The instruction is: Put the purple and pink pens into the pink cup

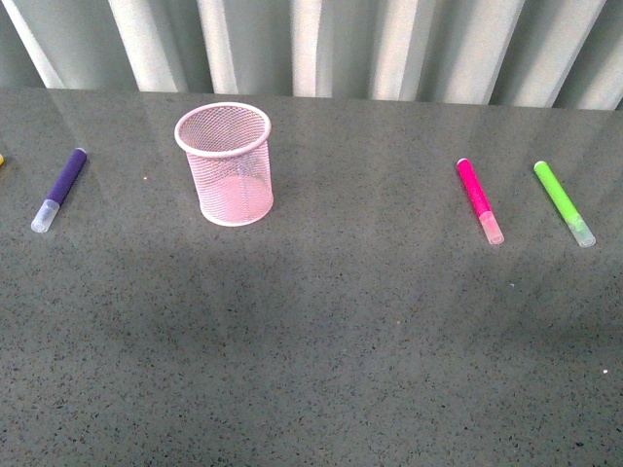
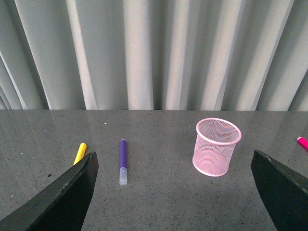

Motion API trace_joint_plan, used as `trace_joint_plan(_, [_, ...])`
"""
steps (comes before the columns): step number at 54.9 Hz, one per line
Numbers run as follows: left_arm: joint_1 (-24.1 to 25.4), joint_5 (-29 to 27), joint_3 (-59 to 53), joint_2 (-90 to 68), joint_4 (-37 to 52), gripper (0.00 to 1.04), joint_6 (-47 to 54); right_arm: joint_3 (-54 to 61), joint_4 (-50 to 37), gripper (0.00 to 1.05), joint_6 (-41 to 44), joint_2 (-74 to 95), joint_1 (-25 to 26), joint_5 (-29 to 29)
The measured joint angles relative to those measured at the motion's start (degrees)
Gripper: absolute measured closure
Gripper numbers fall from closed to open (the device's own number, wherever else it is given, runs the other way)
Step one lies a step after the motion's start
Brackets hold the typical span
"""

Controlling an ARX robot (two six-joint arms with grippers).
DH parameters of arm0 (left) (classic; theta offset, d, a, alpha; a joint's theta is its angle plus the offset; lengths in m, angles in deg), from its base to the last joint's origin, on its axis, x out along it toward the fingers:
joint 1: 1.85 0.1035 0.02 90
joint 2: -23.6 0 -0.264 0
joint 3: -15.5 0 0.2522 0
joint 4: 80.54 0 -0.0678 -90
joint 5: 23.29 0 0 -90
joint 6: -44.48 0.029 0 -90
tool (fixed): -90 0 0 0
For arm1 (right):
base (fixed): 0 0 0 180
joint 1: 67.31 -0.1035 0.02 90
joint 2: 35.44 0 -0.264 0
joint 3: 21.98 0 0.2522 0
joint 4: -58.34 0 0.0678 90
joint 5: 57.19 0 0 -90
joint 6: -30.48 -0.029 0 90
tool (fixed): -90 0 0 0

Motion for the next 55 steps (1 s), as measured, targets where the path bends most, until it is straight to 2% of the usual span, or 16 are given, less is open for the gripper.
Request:
trace_joint_plan(15, [-0.09,-0.11,0.02,-0.11,-0.09,0.07,-0.02,0.02,0.00,0.07,0.00,0.00,0.00,0.00])
trace_joint_plan(18, [-3.17,-11.78,2.16,-3.82,-6.03,0.07,-3.65,0.02,0.00,0.07,0.00,0.00,0.00,0.02])
trace_joint_plan(20, [-3.45,-17.99,3.69,-8.31,-8.92,0.07,-6.82,0.00,0.00,0.07,0.00,0.02,-0.02,-0.07])
trace_joint_plan(23, [-1.68,-19.85,3.98,-13.38,-8.94,0.07,-9.53,0.00,0.00,0.07,0.00,0.00,0.00,0.00])
trace_joint_plan(28, [3.61,-16.90,5.60,-21.42,-6.45,0.07,-12.17,0.00,0.00,0.07,-0.02,0.02,0.00,-0.02])
trace_joint_plan(33, [5.95,-10.51,10.62,-29.35,-6.62,0.07,-10.82,0.02,0.00,0.07,0.00,0.00,-0.02,0.04])
trace_joint_plan(37, [7.08,-8.09,15.96,-37.48,-8.26,0.07,-9.53,0.02,0.00,0.07,0.00,0.00,0.00,0.00])
trace_joint_plan(45, [6.71,-2.93,28.02,-55.36,-9.79,0.07,-6.88,0.02,0.00,0.07,0.00,0.00,0.00,0.00])
trace_joint_plan(51, [5.57,-2.73,36.28,-65.09,-10.67,0.07,-5.40,0.02,0.00,0.07,0.00,0.00,0.00,0.00])
trace_joint_plan(55, [4.98,0.09,44.04,-73.22,-12.68,0.07,-3.82,0.00,0.00,0.07,-0.02,0.00,-0.02,-0.02])
